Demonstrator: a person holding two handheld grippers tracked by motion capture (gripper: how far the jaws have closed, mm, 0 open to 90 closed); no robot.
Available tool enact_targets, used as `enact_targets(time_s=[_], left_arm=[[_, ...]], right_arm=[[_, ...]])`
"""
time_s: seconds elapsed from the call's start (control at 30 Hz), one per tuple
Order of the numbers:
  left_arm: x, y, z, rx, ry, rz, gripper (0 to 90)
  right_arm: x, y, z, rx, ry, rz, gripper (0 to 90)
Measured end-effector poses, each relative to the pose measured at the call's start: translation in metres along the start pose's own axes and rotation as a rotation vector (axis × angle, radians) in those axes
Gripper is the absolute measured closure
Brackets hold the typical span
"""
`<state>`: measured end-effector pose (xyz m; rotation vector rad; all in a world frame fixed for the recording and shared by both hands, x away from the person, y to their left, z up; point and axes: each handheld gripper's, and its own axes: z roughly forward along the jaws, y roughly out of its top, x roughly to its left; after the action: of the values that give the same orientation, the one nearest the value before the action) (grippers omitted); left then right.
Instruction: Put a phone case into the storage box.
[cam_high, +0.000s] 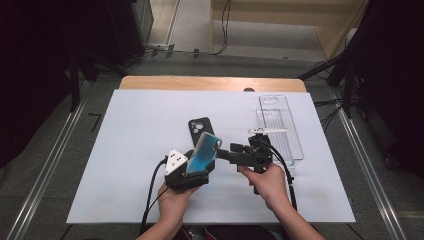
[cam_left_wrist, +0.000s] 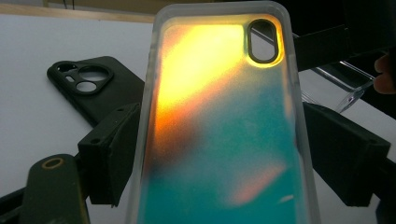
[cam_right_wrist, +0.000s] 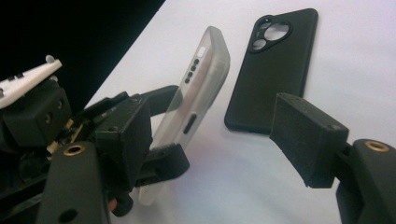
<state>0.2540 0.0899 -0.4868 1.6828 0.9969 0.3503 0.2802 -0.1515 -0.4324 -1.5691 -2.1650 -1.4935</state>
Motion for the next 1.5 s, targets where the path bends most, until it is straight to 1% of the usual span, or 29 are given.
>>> enact_targets(time_s=[0.1, 0.17, 0.2, 0.27, 0.4, 0.43, 0.5, 0.57, 0.6, 0.63, 0.7, 0.73, 0.8, 0.83, 0.87, 0.9, 0.93, 0.97, 1.03, 1.07, 1.2, 1.4, 1.5], left_arm=[[-0.001, -0.001, 0.001, -0.006, -0.002, -0.016, 16.6], [-0.001, -0.002, 0.001, -0.003, 0.000, -0.025, 16.6], [-0.001, -0.002, 0.001, -0.006, 0.000, -0.025, 16.6], [-0.002, -0.003, 0.002, -0.008, 0.004, -0.021, 16.6], [-0.003, -0.003, 0.001, -0.012, 0.005, -0.025, 16.6], [-0.004, -0.003, 0.001, -0.012, 0.004, -0.025, 16.6], [-0.005, -0.003, 0.001, -0.014, 0.002, -0.027, 16.6], [-0.006, -0.004, 0.002, -0.013, 0.001, -0.034, 16.6], [-0.007, -0.004, 0.002, -0.012, -0.005, -0.043, 16.6], [-0.008, -0.005, 0.002, -0.009, -0.008, -0.044, 16.6], [-0.010, -0.006, 0.003, -0.008, -0.005, -0.042, 16.6], [-0.010, -0.006, 0.003, -0.008, -0.005, -0.042, 16.6], [-0.011, -0.006, 0.003, -0.012, -0.008, -0.041, 16.6], [-0.011, -0.007, 0.003, -0.006, -0.008, -0.041, 16.6], [-0.011, -0.007, 0.003, -0.006, -0.008, -0.041, 16.6], [-0.011, -0.007, 0.003, -0.007, -0.008, -0.044, 16.6], [-0.011, -0.008, 0.003, -0.009, -0.006, -0.047, 16.6], [-0.011, -0.008, 0.003, -0.007, -0.006, -0.047, 16.6], [-0.011, -0.008, 0.003, -0.009, -0.004, -0.049, 16.6], [-0.011, -0.008, 0.003, -0.009, -0.004, -0.048, 16.6], [-0.012, -0.009, 0.003, -0.018, -0.008, -0.045, 16.7], [-0.012, -0.008, 0.002, -0.035, -0.016, -0.040, 16.7], [-0.012, -0.007, 0.002, -0.028, -0.017, -0.038, 16.6]], right_arm=[[0.000, 0.002, 0.004, 0.004, 0.002, 0.011, 28.7], [0.001, 0.006, 0.009, 0.025, -0.005, 0.010, 30.8], [0.001, 0.006, 0.009, 0.025, -0.005, 0.010, 30.8], [0.001, 0.008, 0.011, 0.026, 0.003, 0.026, 32.1], [0.001, 0.011, 0.014, 0.023, 0.000, 0.030, 33.5], [0.000, 0.012, 0.016, 0.025, 0.005, 0.045, 35.7], [0.000, 0.012, 0.017, 0.028, 0.005, 0.053, 36.9], [0.000, 0.013, 0.020, 0.039, 0.011, 0.063, 40.5], [0.000, 0.013, 0.022, 0.049, 0.007, 0.067, 44.3], [0.000, 0.013, 0.022, 0.049, 0.007, 0.067, 44.3], [0.000, 0.013, 0.025, 0.060, 0.005, 0.082, 49.3], [0.000, 0.013, 0.025, 0.060, 0.005, 0.082, 49.3], [0.000, 0.014, 0.027, 0.064, 0.004, 0.091, 52.8], [0.000, 0.014, 0.028, 0.075, 0.000, 0.092, 57.5], [0.000, 0.014, 0.028, 0.075, 0.000, 0.092, 57.5], [0.000, 0.015, 0.030, 0.085, -0.005, 0.089, 63.6], [0.000, 0.015, 0.030, 0.085, -0.005, 0.089, 63.6], [-0.001, 0.015, 0.031, 0.092, -0.004, 0.098, 69.6], [0.000, 0.015, 0.031, 0.090, -0.003, 0.101, 70.9], [0.000, 0.015, 0.031, 0.084, 0.013, 0.112, 73.1], [0.003, 0.015, 0.029, 0.076, 0.028, 0.118, 76.0], [0.005, 0.016, 0.026, 0.068, 0.039, 0.116, 76.6], [0.005, 0.017, 0.025, 0.071, 0.041, 0.122, 76.8]])
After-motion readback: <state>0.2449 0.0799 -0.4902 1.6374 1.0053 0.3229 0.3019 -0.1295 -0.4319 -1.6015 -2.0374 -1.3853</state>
